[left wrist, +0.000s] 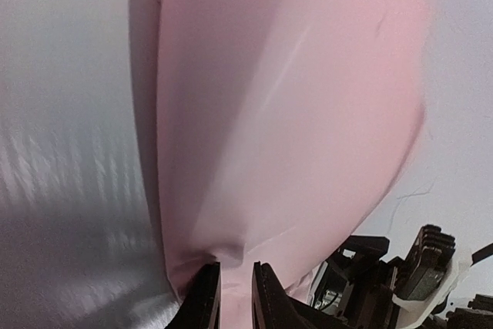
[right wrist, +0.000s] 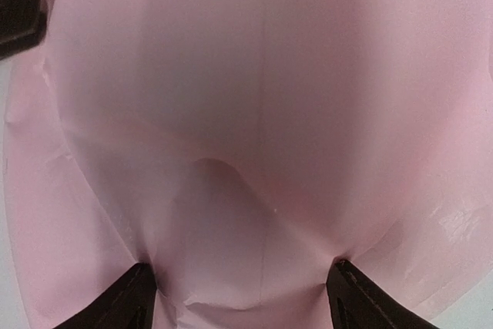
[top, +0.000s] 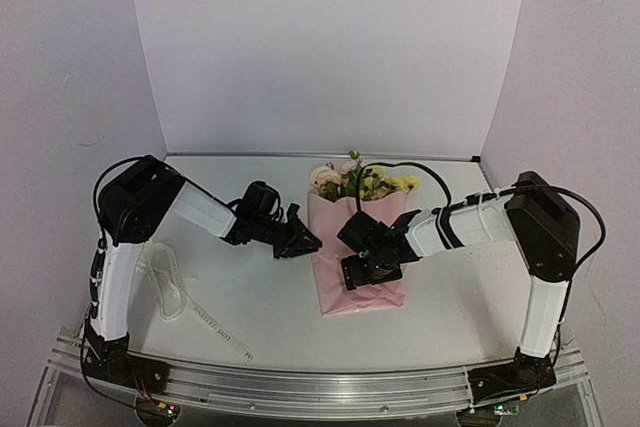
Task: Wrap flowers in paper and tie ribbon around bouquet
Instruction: Press the fold line on the folded wrapping paper.
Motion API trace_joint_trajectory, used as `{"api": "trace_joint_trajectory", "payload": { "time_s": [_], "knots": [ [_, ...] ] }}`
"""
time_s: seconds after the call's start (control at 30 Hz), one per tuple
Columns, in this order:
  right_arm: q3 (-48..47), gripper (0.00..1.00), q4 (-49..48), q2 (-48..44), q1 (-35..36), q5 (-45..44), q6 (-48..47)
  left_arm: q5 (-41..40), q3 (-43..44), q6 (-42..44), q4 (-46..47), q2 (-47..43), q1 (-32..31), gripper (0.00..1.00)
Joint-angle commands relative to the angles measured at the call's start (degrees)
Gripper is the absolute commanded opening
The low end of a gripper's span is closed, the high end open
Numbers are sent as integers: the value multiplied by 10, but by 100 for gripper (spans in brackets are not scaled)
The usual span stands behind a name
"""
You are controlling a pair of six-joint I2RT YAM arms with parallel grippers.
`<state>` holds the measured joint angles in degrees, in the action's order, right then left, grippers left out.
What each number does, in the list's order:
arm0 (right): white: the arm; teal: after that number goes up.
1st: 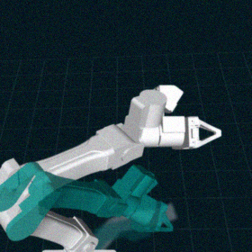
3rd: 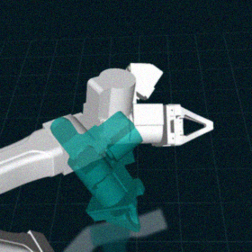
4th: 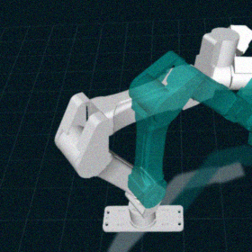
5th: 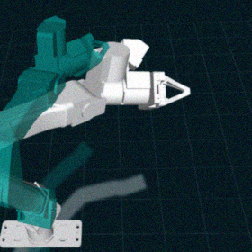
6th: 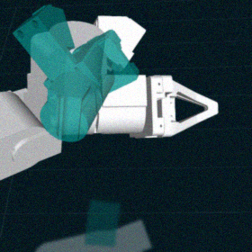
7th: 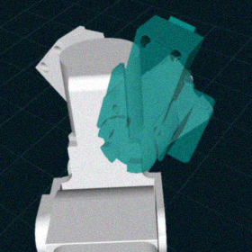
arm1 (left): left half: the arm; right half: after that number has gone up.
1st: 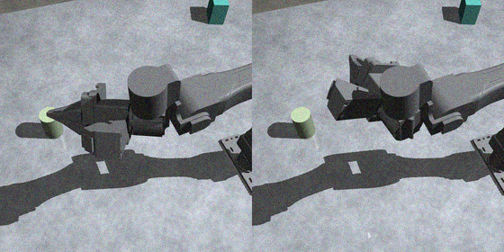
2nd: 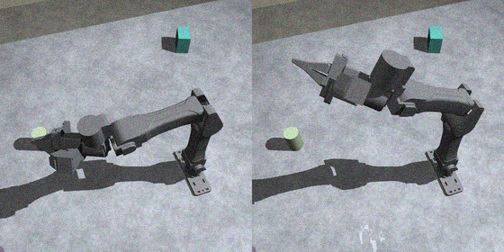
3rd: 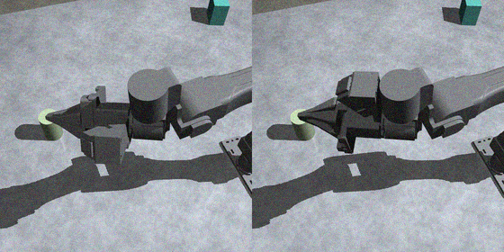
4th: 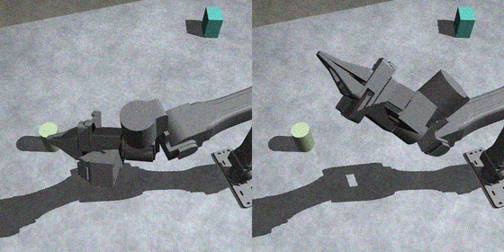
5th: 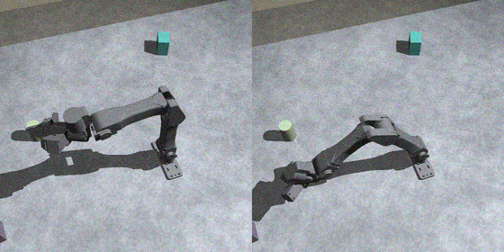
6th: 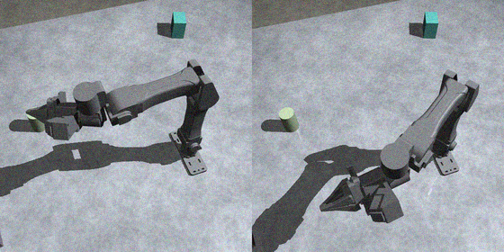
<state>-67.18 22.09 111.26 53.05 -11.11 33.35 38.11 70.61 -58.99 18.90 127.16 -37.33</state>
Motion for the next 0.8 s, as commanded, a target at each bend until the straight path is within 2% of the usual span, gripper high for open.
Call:
{"api": "trace_joint_trajectory", "payload": {
  "time_s": [0.0,0.6,0.77],
  "knots": [
    [-6,79,10,18,2,-8,-7,-12,48,2,-31,29,18,16],
    [-6,79,12,18,1,-4,-5,-15,218,33,-117,123,100,17],
    [-6,79,14,17,2,-4,-4,-3,314,55,-164,160,131,17]
  ]
}}
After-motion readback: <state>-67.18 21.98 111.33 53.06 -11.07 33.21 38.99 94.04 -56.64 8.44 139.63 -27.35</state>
